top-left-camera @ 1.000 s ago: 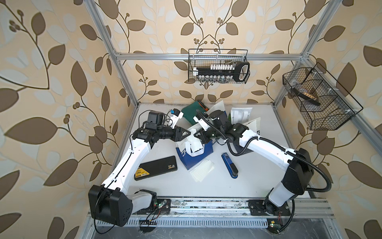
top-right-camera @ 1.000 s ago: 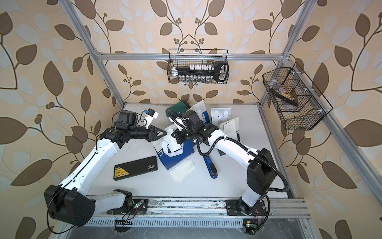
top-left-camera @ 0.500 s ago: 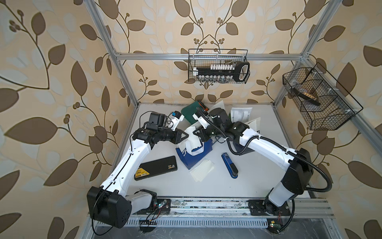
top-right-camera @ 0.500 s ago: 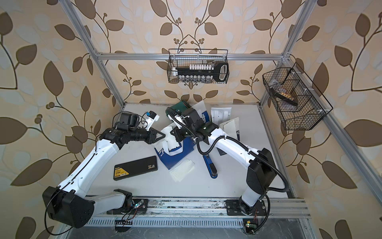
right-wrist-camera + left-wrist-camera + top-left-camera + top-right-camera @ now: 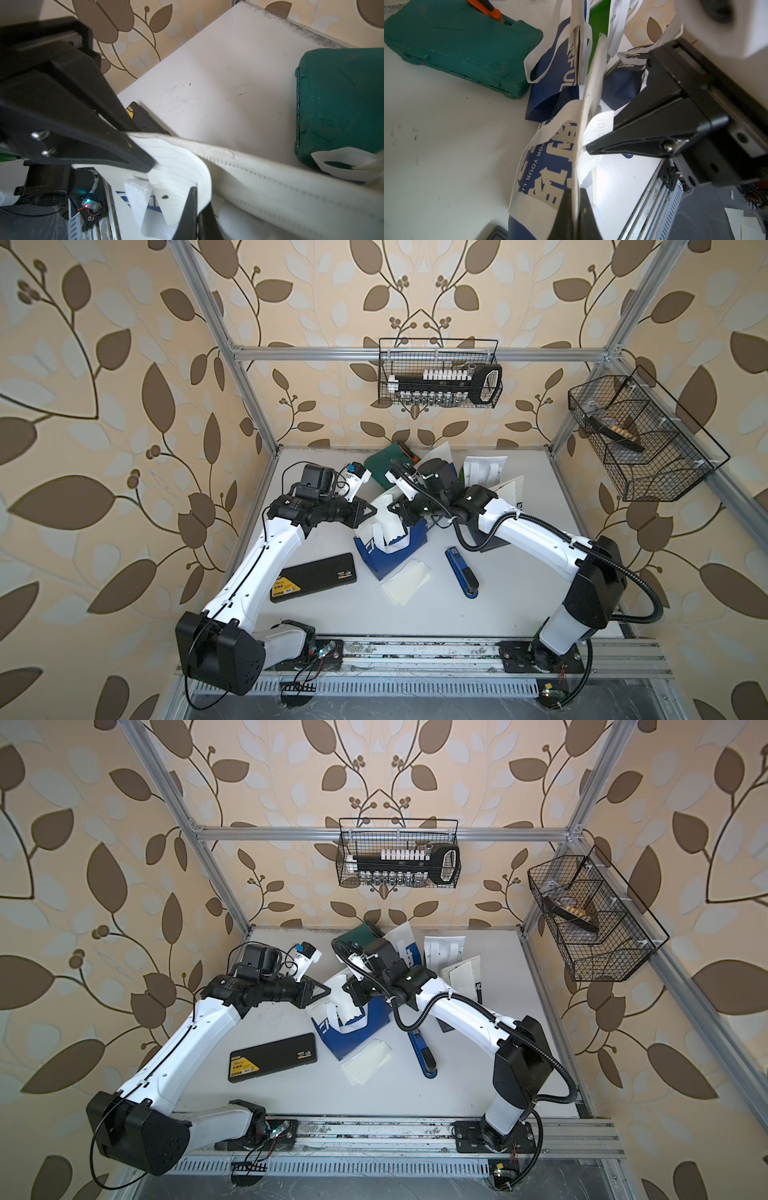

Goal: Staple the receipts to the bags
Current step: Hold the receipt from the takeout bag, then pick up the stapler from the center of the board.

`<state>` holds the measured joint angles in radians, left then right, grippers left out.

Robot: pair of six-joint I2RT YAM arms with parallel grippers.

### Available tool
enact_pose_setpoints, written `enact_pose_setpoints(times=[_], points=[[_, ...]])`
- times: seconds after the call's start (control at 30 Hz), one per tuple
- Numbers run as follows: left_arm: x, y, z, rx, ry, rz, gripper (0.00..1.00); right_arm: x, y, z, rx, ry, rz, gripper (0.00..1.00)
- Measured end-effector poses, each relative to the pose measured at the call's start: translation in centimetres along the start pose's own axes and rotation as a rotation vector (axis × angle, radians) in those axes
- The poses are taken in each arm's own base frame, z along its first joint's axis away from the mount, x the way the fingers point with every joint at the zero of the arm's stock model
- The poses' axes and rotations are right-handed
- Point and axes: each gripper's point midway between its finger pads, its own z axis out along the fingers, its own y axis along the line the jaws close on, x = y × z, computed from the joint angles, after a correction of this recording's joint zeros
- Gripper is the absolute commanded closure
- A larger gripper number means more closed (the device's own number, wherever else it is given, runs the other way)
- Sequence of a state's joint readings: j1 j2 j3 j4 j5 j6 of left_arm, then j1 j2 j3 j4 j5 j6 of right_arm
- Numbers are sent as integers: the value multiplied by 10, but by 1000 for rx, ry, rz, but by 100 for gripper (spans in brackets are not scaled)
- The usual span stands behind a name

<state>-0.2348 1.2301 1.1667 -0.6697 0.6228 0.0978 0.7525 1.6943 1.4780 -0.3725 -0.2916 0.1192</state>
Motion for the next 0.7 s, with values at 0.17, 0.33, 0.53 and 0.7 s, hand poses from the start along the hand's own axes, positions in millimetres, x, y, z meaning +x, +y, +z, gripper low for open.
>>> enact_pose_setpoints(times=[0.17,0.33,0.53,0.7], points=[[-2,1,1,-2,6,1,100,-1,-2,4,5,1,3,79],[-8,7,-1,-48,2,4,100,-9,-10,-2,68,-44,1,39],[-13,13,0,-118,38,10,100,-18,-60,-68,296,-160,80,32],[-18,6,5,-134,78,56,100,34,-114,-111,503,-119,216,33]])
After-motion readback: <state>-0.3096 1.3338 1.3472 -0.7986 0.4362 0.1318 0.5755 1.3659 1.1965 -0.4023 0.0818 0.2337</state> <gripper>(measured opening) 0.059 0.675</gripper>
